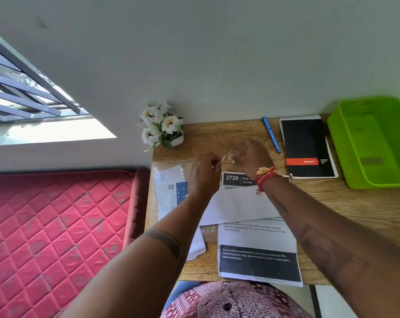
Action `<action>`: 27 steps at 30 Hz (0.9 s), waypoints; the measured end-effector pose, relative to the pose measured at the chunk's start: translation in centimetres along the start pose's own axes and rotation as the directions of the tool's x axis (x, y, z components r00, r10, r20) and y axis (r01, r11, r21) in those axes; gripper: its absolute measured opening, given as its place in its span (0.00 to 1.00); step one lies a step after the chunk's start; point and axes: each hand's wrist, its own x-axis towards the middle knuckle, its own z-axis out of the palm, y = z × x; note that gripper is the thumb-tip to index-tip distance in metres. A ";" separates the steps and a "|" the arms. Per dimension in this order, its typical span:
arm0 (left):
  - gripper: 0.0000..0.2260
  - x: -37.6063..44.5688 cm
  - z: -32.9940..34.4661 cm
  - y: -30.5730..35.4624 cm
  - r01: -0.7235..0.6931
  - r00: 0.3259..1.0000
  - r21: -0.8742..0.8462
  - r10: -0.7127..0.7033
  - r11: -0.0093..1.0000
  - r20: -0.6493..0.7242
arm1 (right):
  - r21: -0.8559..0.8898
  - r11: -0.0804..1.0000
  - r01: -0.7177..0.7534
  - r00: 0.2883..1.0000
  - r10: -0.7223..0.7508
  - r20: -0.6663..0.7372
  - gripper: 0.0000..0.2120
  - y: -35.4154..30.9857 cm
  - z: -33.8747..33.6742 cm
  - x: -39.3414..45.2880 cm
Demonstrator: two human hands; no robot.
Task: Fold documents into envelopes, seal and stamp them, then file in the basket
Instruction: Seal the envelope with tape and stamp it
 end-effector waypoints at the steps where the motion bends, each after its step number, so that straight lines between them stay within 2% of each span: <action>1: 0.04 -0.3 0.2 0.4 -0.089 0.996 0.046 0.090 0.995 -0.017 | 0.191 0.978 -0.085 0.996 0.090 -0.017 0.19 -0.3 -0.3 -0.9; 2: 0.04 -0.7 0.5 0.8 -0.155 0.987 0.087 0.158 0.984 -0.024 | 0.392 0.902 -0.182 0.982 0.186 0.028 0.18 -0.5 -0.6 -1.9; 4: 0.05 -1.4 1.0 1.7 -0.264 0.963 0.142 0.269 0.954 -0.019 | 0.687 0.631 -0.360 0.931 0.286 0.225 0.17 -0.4 -1.2 -3.6; 6: 0.05 -2.2 1.6 2.4 -0.380 0.923 0.196 0.385 0.904 0.012 | 0.806 0.387 -0.448 0.889 0.286 0.357 0.11 -0.1 -2.0 -5.0; 8: 0.05 -2.8 2.2 2.7 -0.458 0.887 0.263 0.456 0.849 0.072 | 0.831 0.293 -0.473 0.869 0.315 0.383 0.04 0.5 -2.6 -5.6; 12: 0.05 -4.2 3.6 3.0 -0.448 0.893 0.281 0.439 0.849 0.100 | 0.816 0.342 -0.466 0.864 0.376 0.335 0.12 2.4 -3.4 -6.0; 14: 0.08 -4.8 4.2 3.1 -0.391 0.920 0.189 0.375 0.901 0.113 | 0.805 0.393 -0.444 0.873 0.392 0.290 0.12 3.5 -3.6 -6.3; 16: 0.11 -5.1 4.6 3.4 -0.192 0.974 0.034 0.187 0.981 0.129 | 0.814 0.404 -0.417 0.885 0.385 0.262 0.11 4.3 -3.7 -6.9; 18: 0.11 -4.9 4.9 4.0 0.091 0.981 -0.131 -0.066 0.987 0.184 | 0.834 0.398 -0.382 0.898 0.373 0.233 0.12 4.9 -3.6 -7.5; 20: 0.14 -4.7 4.9 4.6 0.361 0.906 -0.322 -0.248 0.875 0.342 | 0.825 0.432 -0.364 0.905 0.374 0.203 0.12 5.4 -3.6 -7.9; 21: 0.14 -4.7 4.9 4.7 0.437 0.867 -0.372 -0.273 0.819 0.417 | 0.811 0.463 -0.359 0.908 0.374 0.188 0.12 5.6 -3.6 -8.1; 22: 0.13 -4.7 4.9 4.6 0.462 0.850 -0.392 -0.271 0.796 0.453 | 0.796 0.492 -0.352 0.912 0.371 0.174 0.12 5.8 -3.6 -8.3; 24: 0.10 -4.7 5.2 4.3 0.459 0.851 -0.391 -0.269 0.798 0.450 | 0.776 0.531 -0.342 0.919 0.362 0.157 0.12 6.1 -3.5 -8.5; 27: 0.09 -4.9 5.4 4.2 0.473 0.846 -0.399 -0.279 0.786 0.455 | 0.745 0.579 -0.332 0.926 0.352 0.139 0.12 6.7 -3.3 -8.9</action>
